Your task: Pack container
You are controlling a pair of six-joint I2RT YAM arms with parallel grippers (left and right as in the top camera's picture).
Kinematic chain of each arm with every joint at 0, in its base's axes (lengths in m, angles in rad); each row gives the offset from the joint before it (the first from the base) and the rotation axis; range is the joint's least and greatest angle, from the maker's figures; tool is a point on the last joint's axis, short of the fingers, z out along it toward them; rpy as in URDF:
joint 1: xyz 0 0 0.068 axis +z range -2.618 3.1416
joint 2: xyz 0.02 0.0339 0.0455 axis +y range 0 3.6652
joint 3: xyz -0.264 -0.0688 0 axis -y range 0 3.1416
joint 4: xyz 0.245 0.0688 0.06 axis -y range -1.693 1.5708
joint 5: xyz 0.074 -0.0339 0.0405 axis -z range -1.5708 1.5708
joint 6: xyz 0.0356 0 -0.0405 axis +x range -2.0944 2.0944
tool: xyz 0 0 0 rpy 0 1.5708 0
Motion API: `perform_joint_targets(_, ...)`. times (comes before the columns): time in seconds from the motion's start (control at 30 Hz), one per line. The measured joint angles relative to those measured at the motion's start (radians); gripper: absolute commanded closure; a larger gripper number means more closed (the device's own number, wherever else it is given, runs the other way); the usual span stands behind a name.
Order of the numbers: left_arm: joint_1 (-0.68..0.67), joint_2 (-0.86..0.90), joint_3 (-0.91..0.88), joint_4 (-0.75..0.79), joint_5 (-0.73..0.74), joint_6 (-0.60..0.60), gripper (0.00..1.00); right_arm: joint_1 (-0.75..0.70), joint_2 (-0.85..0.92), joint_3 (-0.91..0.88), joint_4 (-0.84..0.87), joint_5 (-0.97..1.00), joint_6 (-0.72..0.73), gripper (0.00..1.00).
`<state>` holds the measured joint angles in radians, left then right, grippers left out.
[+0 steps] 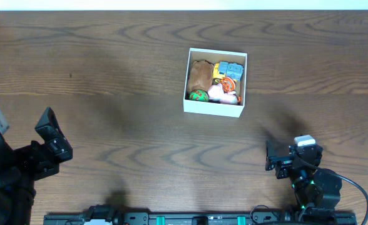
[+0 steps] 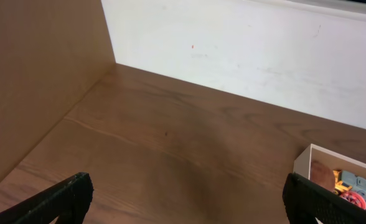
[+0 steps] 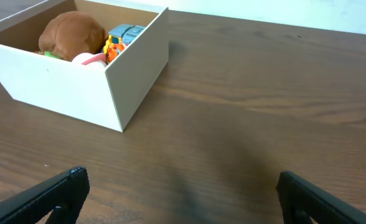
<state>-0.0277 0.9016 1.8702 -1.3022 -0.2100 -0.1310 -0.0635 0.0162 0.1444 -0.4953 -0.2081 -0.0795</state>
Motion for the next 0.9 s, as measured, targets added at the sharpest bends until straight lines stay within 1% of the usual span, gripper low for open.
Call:
perform_joint_targets(0.17,0.002,-0.001,-0.004,-0.016,0.000,0.001,0.02,0.000,0.000,0.000,0.000,0.000,0.000,0.01)
perform_joint_targets(0.23,0.014,-0.005,-0.020,0.006,0.000,0.000,0.02,0.000,0.000,0.000,0.000,0.000,0.000,0.01)
perform_joint_targets(0.33,0.051,-0.039,-0.109,0.106,0.000,-0.023,0.02,0.000,0.000,0.000,0.001,0.000,0.000,0.01)
perform_joint_targets(0.4,0.072,-0.080,-0.210,0.217,0.000,-0.035,0.02,0.000,0.000,0.000,0.002,0.001,0.000,0.01)
perform_joint_targets(0.53,0.097,-0.193,-0.478,0.456,0.008,-0.053,0.02,0.000,0.000,-0.002,0.003,0.002,0.000,0.01)
perform_joint_targets(0.57,0.103,-0.228,-0.563,0.533,0.018,-0.055,0.02,0.000,0.000,-0.002,0.003,0.002,0.000,0.01)
perform_joint_targets(0.7,0.117,-0.328,-0.833,0.759,0.063,-0.057,0.02,0.000,0.000,-0.002,0.003,0.003,0.000,0.01)
perform_joint_targets(0.9,0.130,-0.451,-1.177,1.077,0.127,-0.063,0.02,0.000,-0.002,-0.003,0.003,0.003,0.000,0.01)
